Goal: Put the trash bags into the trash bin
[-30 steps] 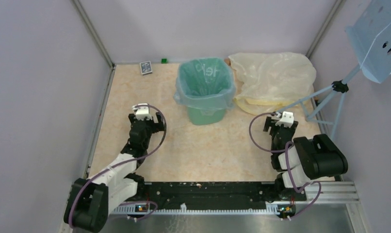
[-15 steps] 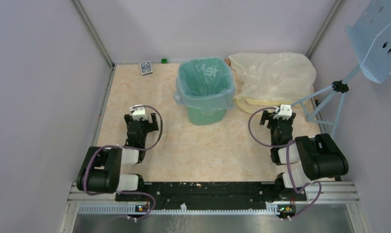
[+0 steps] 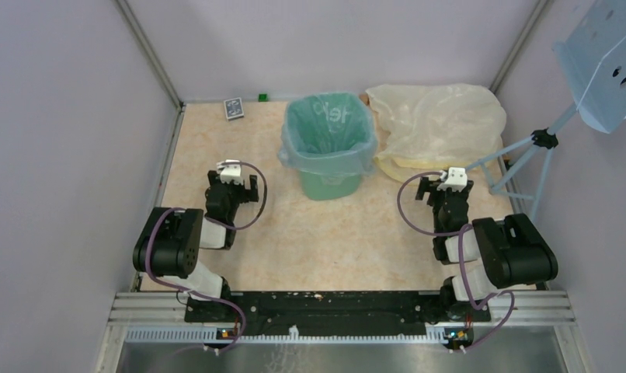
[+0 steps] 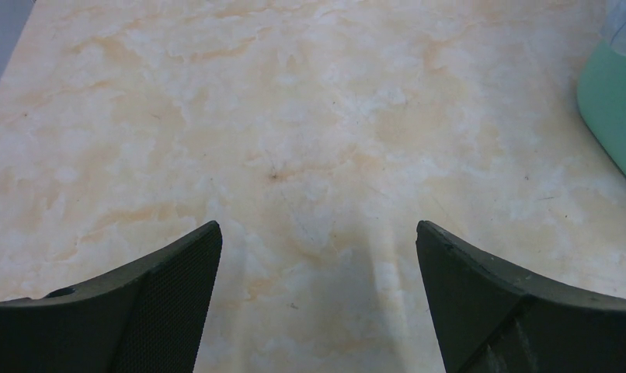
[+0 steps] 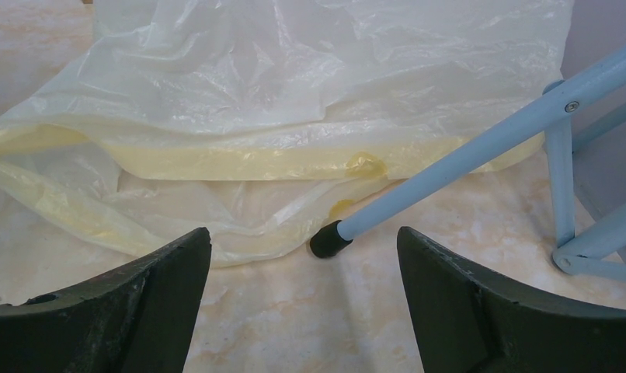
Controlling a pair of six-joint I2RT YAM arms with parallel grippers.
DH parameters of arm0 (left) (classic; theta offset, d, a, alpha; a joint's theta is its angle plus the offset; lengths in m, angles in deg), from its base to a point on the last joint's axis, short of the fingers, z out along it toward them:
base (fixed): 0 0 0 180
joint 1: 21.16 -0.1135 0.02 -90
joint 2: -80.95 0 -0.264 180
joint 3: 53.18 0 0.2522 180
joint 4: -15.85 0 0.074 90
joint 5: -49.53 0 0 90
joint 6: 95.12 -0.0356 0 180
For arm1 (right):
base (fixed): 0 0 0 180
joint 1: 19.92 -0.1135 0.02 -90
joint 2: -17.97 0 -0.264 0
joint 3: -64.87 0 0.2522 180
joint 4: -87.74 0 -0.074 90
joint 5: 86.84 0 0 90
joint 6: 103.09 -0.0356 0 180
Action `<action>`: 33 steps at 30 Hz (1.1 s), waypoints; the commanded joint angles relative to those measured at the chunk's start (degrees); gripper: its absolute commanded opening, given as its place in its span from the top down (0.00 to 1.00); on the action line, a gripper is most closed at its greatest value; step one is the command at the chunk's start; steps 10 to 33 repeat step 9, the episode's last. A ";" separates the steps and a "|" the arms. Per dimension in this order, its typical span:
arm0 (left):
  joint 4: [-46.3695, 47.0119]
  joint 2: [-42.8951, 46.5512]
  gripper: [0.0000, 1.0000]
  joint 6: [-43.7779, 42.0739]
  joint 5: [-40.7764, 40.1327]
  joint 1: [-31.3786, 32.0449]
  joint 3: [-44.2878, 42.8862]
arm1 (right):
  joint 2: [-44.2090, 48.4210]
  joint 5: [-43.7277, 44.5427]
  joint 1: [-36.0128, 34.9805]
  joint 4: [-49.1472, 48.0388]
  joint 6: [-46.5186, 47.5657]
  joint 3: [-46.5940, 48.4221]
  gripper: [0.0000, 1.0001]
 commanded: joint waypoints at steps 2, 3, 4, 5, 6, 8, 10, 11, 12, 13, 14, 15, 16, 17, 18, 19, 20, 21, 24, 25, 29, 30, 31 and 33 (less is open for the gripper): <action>2.38 0.23 0.01 -0.58 1.06 -0.30 -0.25 | 0.69 -1.10 0.52 -2.26 0.19 0.37 0.11; 2.50 0.20 0.01 -0.63 1.09 -0.30 -0.22 | 0.66 -1.10 0.52 -2.23 0.19 0.38 0.11; 2.50 0.19 0.01 -0.67 1.14 -0.33 -0.23 | 0.62 -1.07 0.51 -2.25 0.18 0.38 0.11; 2.36 0.12 0.01 -0.65 1.10 -0.32 -0.27 | 0.64 -1.07 0.52 -2.26 0.18 0.38 0.11; 2.43 0.05 0.01 -0.65 1.11 -0.36 -0.27 | 0.70 -1.11 0.48 -2.31 0.18 0.37 0.11; 2.49 0.15 0.01 -0.65 1.11 -0.37 -0.23 | 0.63 -1.07 0.52 -2.24 0.18 0.38 0.11; 2.54 0.25 0.01 -0.69 1.10 -0.31 -0.21 | 0.65 -1.11 0.52 -2.23 0.18 0.38 0.11; 2.54 0.25 0.01 -0.69 1.10 -0.31 -0.21 | 0.65 -1.11 0.52 -2.23 0.18 0.38 0.11; 2.54 0.25 0.01 -0.69 1.10 -0.31 -0.21 | 0.65 -1.11 0.52 -2.23 0.18 0.38 0.11; 2.54 0.25 0.01 -0.69 1.10 -0.31 -0.21 | 0.65 -1.11 0.52 -2.23 0.18 0.38 0.11; 2.54 0.25 0.01 -0.69 1.10 -0.31 -0.21 | 0.65 -1.11 0.52 -2.23 0.18 0.38 0.11; 2.54 0.25 0.01 -0.69 1.10 -0.31 -0.21 | 0.65 -1.11 0.52 -2.23 0.18 0.38 0.11; 2.54 0.25 0.01 -0.69 1.10 -0.31 -0.21 | 0.65 -1.11 0.52 -2.23 0.18 0.38 0.11; 2.54 0.25 0.01 -0.69 1.10 -0.31 -0.21 | 0.65 -1.11 0.52 -2.23 0.18 0.38 0.11; 2.54 0.25 0.01 -0.69 1.10 -0.31 -0.21 | 0.65 -1.11 0.52 -2.23 0.18 0.38 0.11; 2.54 0.25 0.01 -0.69 1.10 -0.31 -0.21 | 0.65 -1.11 0.52 -2.23 0.18 0.38 0.11; 2.54 0.25 0.01 -0.69 1.10 -0.31 -0.21 | 0.65 -1.11 0.52 -2.23 0.18 0.38 0.11; 2.54 0.25 0.01 -0.69 1.10 -0.31 -0.21 | 0.65 -1.11 0.52 -2.23 0.18 0.38 0.11; 2.54 0.25 0.01 -0.69 1.10 -0.31 -0.21 | 0.65 -1.11 0.52 -2.23 0.18 0.38 0.11; 2.54 0.25 0.01 -0.69 1.10 -0.31 -0.21 | 0.65 -1.11 0.52 -2.23 0.18 0.38 0.11; 2.54 0.25 0.01 -0.69 1.10 -0.31 -0.21 | 0.65 -1.11 0.52 -2.23 0.18 0.38 0.11; 2.54 0.25 0.01 -0.69 1.10 -0.31 -0.21 | 0.65 -1.11 0.52 -2.23 0.18 0.38 0.11; 2.54 0.25 0.01 -0.69 1.10 -0.31 -0.21 | 0.65 -1.11 0.52 -2.23 0.18 0.38 0.11; 2.54 0.25 0.01 -0.69 1.10 -0.31 -0.21 | 0.65 -1.11 0.52 -2.23 0.18 0.38 0.11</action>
